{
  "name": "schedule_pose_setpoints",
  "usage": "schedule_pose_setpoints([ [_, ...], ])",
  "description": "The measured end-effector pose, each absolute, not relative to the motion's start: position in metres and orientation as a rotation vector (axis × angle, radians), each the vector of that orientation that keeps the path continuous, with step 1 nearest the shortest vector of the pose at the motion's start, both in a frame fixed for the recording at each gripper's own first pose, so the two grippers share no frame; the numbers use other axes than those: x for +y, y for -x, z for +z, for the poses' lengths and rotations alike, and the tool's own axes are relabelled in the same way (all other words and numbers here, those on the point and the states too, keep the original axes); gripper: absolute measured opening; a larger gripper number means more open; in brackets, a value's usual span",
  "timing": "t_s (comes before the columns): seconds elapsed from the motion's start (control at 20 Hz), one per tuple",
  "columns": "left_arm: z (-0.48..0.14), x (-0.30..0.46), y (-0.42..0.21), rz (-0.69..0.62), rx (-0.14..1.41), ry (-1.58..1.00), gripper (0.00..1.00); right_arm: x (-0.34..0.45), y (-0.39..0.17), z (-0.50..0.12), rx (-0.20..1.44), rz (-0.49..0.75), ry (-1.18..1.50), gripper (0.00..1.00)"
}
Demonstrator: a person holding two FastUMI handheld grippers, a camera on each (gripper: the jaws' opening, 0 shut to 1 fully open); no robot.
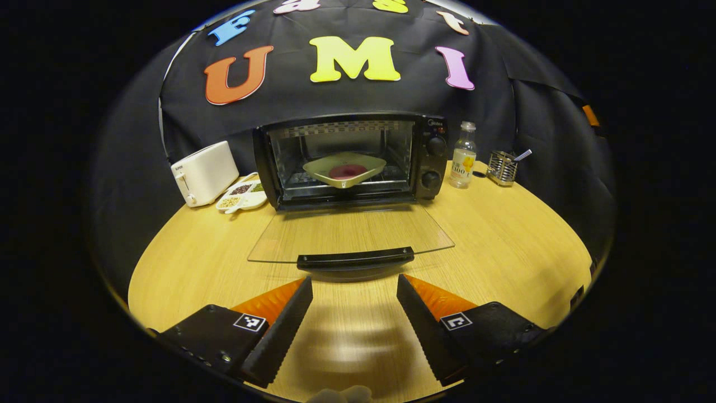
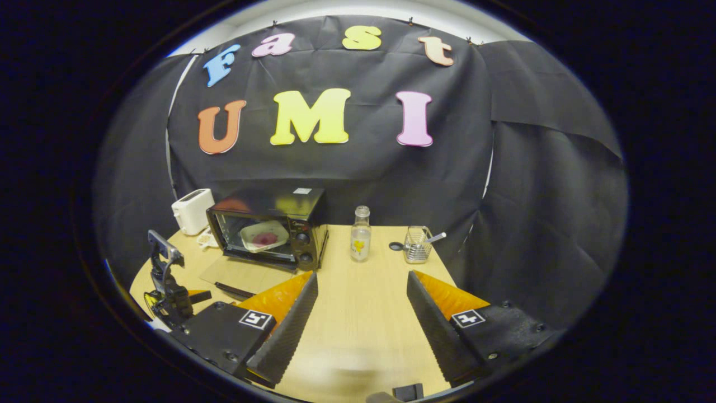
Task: Open the electric oven with the left hand, put the food in, and close the electric oven.
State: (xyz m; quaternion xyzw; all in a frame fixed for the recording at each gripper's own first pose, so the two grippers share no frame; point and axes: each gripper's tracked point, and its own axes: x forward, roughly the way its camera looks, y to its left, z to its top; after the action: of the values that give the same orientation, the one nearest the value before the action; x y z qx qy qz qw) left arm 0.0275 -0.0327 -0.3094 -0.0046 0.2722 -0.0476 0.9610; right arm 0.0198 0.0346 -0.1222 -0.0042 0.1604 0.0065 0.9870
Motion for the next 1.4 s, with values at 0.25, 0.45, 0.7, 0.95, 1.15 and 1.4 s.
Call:
schedule_pose_setpoints([
  [0.25,-0.342,-0.039,-0.051,-0.089,0.6,0.017,0.97,0.017,-0.011,-0.133,0.351,-0.032,-0.005,0.97],
  [0.45,-0.353,-0.036,-0.06,-0.069,0.618,0.024,0.98,0.006,-0.003,-0.142,0.382,-0.058,-0.008,0.97],
  [0.7,-0.349,-0.036,-0.06,-0.056,0.636,0.027,0.96,0.006,-0.004,-0.148,0.4,-0.057,-0.042,0.97],
  [0.95,-0.33,-0.034,-0.062,-0.044,0.634,0.044,0.97,0.015,-0.01,-0.152,0.402,-0.026,-0.062,0.97],
  [1.15,-0.313,-0.033,-0.065,-0.033,0.63,0.042,0.97,0.015,-0.012,-0.154,0.41,-0.015,-0.1,0.97],
  [1.4,-0.278,-0.028,-0.087,-0.015,0.582,0.039,0.97,0.012,-0.017,-0.15,0.393,-0.024,-0.131,1.0],
])
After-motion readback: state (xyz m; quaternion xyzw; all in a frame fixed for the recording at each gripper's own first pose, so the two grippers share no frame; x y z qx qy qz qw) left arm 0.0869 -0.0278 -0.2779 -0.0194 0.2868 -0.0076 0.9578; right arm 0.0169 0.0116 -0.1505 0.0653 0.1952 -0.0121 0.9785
